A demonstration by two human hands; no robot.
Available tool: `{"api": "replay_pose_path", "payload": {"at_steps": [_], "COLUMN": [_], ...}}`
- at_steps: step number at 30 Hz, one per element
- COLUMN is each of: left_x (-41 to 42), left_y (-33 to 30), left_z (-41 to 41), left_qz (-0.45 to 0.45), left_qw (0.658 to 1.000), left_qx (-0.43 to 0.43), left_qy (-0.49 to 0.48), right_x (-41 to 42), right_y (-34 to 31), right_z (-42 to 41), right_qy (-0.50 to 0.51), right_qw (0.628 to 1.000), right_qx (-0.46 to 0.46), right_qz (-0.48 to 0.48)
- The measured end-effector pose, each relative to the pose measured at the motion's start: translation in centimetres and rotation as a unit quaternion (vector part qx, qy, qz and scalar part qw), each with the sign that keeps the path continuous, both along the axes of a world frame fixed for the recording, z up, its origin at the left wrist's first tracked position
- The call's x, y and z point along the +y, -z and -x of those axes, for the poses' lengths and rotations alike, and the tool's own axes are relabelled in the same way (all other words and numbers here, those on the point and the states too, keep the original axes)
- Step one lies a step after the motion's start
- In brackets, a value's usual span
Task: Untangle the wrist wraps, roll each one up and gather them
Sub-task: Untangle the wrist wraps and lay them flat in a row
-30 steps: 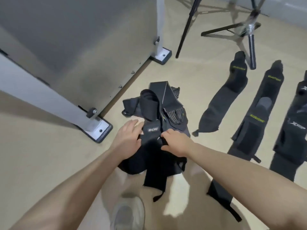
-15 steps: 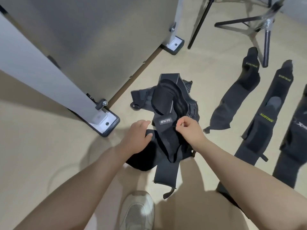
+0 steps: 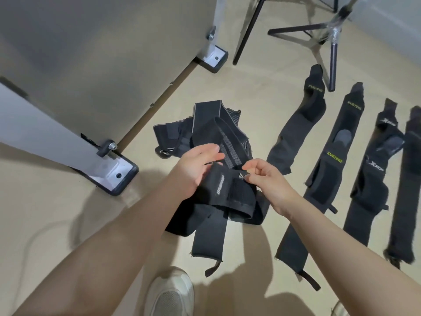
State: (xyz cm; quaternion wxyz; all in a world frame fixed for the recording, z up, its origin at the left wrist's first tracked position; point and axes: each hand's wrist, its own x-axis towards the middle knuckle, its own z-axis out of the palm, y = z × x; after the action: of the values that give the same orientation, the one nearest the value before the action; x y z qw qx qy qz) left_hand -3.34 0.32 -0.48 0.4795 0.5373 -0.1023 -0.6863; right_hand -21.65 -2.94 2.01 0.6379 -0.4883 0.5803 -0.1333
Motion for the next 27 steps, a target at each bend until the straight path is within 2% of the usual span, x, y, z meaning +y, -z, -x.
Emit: {"api": "replay_pose_path", "payload": {"at_steps": [3,6,10,11,13,16,17,21,23,25,27], "left_x": [0.4,0.6,1.4,1.7,1.9,1.7,1.5,0.4,0.3,0.4,0.4], "left_y": [-1.8,-1.6,-0.7,-0.6,-0.9,-2.0,-2.7,-3.7,-3.7,-3.5,-3.4], "left_z": [-1.0,-1.3,-0.7,-0.5,-0.3,-0.2,-0.1,0.9,2.1,3.1,3.8], "left_qz": [0.039,0.055,0.038,0.044,0.066,0.121,0.135,0.181,0.189,0.189,0.184], "left_qw": [0.974,0.914,0.864,0.848,0.822,0.850,0.862,0.866,0.867,0.870,0.878], "left_qx": [-0.090,-0.186,-0.221,-0.246,-0.309,-0.308,-0.291,-0.291,-0.290,-0.284,-0.277], "left_qy": [0.203,0.357,0.450,0.467,0.474,0.409,0.393,0.364,0.359,0.356,0.343], "right_x": [0.4,0.5,0.5,0.5,0.4,0.5,0.6,0.6,0.3,0.1,0.2], "right_y": [-0.1,-0.2,-1.1,-1.2,-1.0,-0.8,-0.9,-2.1,-1.6,-1.4,-1.6], "right_z": [0.6,1.1,1.2,1.2,1.6,2.7,3.1,3.4,3.5,3.7,4.0], "right_qy": [0.030,0.054,0.082,0.095,0.101,-0.012,-0.063,-0.192,-0.205,-0.201,-0.216], "right_qw": [0.999,0.998,0.984,0.980,0.986,0.998,0.995,0.976,0.960,0.960,0.963], "right_qx": [0.036,-0.015,-0.146,-0.160,-0.119,0.053,0.075,0.063,0.098,0.092,0.041], "right_qz": [0.027,0.006,-0.063,-0.074,-0.065,0.018,0.034,0.082,0.164,0.172,0.157]}}
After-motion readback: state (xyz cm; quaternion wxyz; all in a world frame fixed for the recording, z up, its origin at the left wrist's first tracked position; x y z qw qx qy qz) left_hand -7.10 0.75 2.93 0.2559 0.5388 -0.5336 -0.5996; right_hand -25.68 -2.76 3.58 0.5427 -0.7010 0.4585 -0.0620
